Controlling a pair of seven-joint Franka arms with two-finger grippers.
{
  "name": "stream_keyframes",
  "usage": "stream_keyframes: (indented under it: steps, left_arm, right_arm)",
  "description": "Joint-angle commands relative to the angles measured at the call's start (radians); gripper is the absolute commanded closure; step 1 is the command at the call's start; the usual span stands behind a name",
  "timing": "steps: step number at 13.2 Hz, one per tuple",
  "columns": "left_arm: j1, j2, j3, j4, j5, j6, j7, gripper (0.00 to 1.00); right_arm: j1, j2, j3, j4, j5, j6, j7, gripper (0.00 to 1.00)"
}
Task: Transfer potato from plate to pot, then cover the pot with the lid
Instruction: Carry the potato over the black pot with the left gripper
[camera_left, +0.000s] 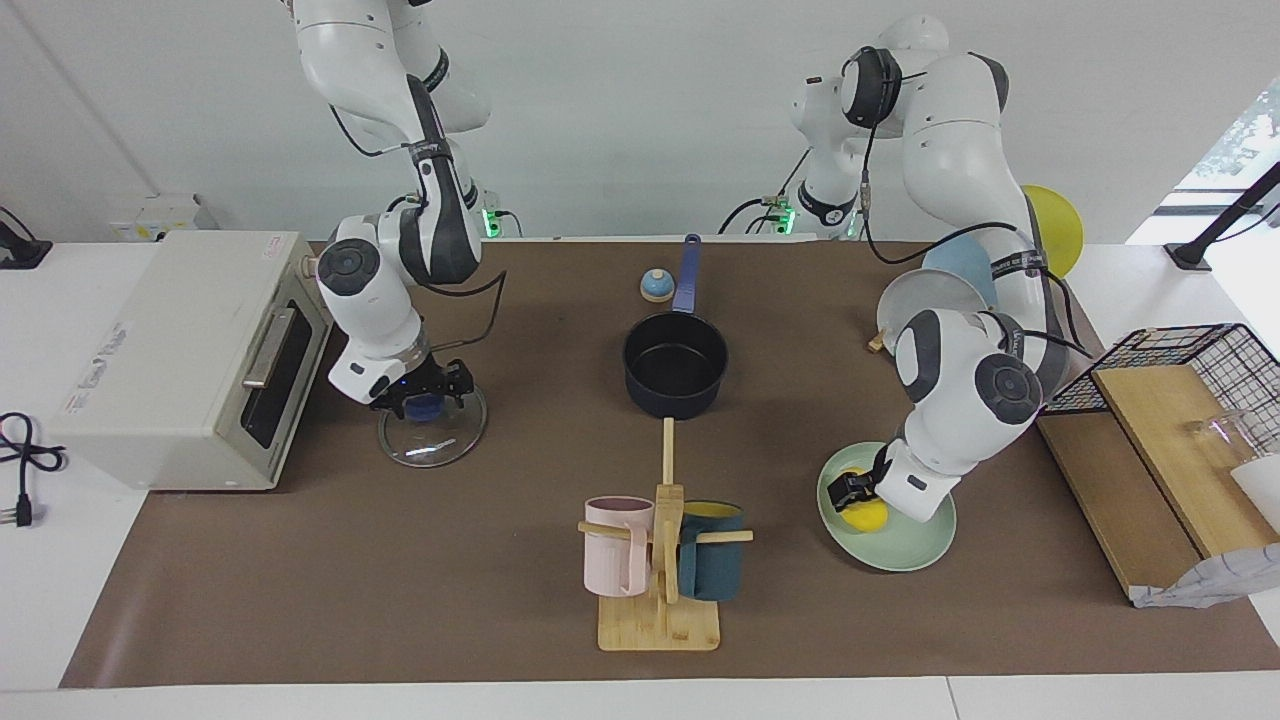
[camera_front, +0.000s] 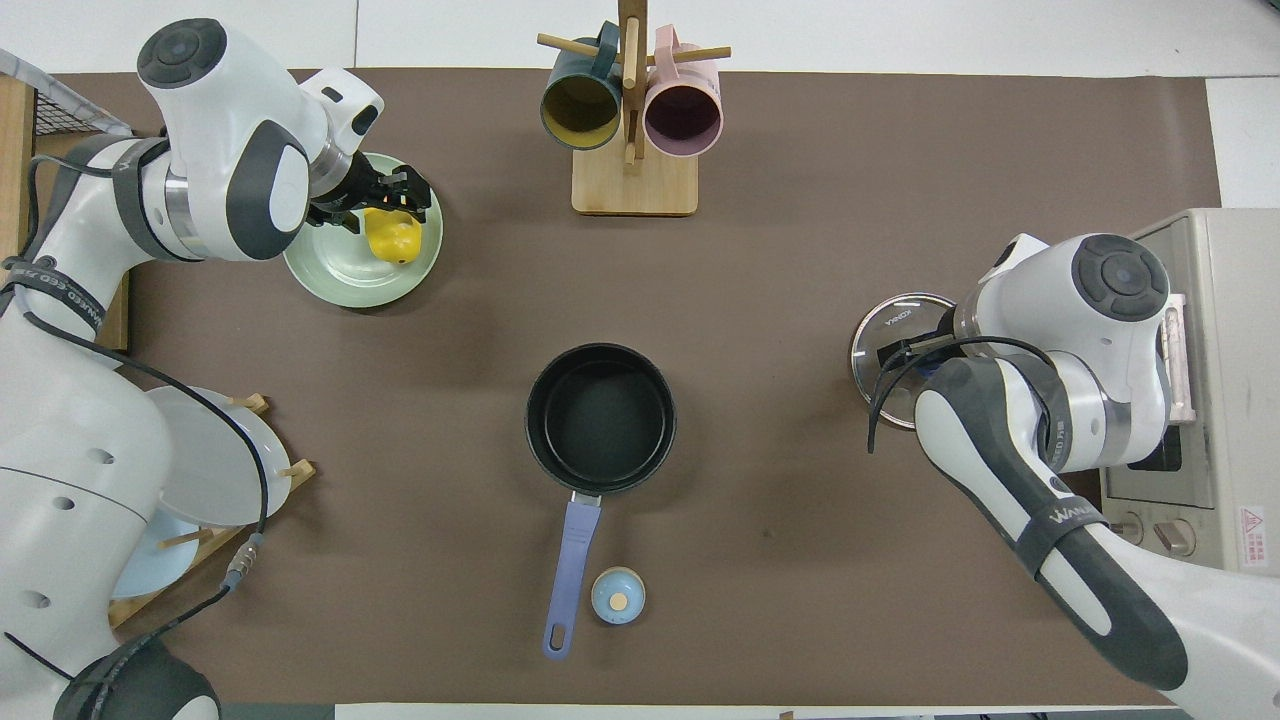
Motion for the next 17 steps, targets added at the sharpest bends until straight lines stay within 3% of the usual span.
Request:
stream_keyframes:
  steps: [1,3,4,7,9,11,13,15,17]
  left_arm:
    - [-0.009,-0.037,0.016,-0.075,-0.015,0.055,-0.006,0.29]
    - [-0.006,-0.042,0.017,-0.086,-0.013,0.064,-0.006,0.69]
    - [-0.006,-0.043,0.017,-0.083,-0.013,0.061,-0.007,0.96]
    - [-0.003,-0.046,0.016,0.029,0.004,-0.055,-0.006,1.00]
    - [-0.014,-0.187,0.010,0.019,0.002,-0.120,-0.048,1.00]
    - [-0.088,-0.349,0.007,-0.079,0.001,-0.193,-0.165,1.00]
    - [-0.200,-0.463,0.008,-0.214,0.001,-0.217,-0.281,1.00]
    - [-0.318,-0.555,0.010,-0.413,0.002,-0.092,-0.390,1.00]
    - [-0.415,-0.637,0.010,-0.626,0.002,0.124,-0.466,1.00]
  right_arm:
    - [-0.010,-0.015,0.002,0.006,0.011,-0.025,-0.003,0.08]
    - [-0.013,-0.015,0.002,0.001,0.011,-0.016,-0.034,0.13]
    - [-0.022,-0.015,0.002,0.000,0.011,-0.014,-0.049,0.14]
    - [-0.033,-0.016,0.002,-0.005,0.011,-0.011,-0.072,0.15]
    - [-0.034,-0.016,0.002,-0.005,0.011,-0.011,-0.074,0.27]
    - [-0.033,-0.016,0.002,-0.005,0.011,-0.013,-0.077,0.39]
    - [-0.028,-0.016,0.002,-0.003,0.011,-0.014,-0.075,0.64]
    - [-0.020,-0.013,0.002,0.015,0.010,-0.033,-0.075,0.95]
    - [-0.008,-0.005,0.002,0.061,0.010,-0.071,-0.074,1.00]
